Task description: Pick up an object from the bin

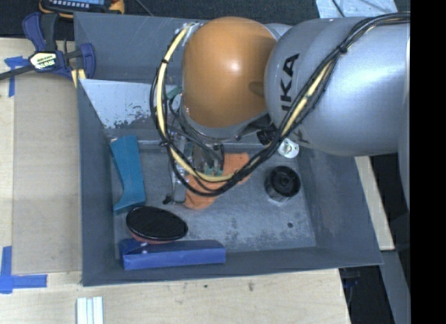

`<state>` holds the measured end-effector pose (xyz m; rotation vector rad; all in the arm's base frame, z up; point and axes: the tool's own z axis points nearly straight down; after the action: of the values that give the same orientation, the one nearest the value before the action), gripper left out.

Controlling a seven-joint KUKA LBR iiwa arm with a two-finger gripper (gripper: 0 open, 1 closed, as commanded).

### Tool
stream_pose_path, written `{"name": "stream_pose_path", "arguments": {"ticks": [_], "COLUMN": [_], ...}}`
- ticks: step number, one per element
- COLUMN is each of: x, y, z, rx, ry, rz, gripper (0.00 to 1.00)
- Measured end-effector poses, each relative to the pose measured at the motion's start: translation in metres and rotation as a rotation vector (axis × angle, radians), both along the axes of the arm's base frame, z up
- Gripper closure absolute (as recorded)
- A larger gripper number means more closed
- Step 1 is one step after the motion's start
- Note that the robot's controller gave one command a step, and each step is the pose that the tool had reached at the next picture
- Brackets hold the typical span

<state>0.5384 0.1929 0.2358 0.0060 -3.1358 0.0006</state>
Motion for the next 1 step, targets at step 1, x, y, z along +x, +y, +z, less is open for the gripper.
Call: {"name": "stream_pose_path", "arguments": {"ticks": [1], "x": [0.0018], "y": [-0.0012], "z": [0.0048], "rx": [0.002], "ry": [-0.009], "rz": [-0.003], "gripper": [0.0]}}
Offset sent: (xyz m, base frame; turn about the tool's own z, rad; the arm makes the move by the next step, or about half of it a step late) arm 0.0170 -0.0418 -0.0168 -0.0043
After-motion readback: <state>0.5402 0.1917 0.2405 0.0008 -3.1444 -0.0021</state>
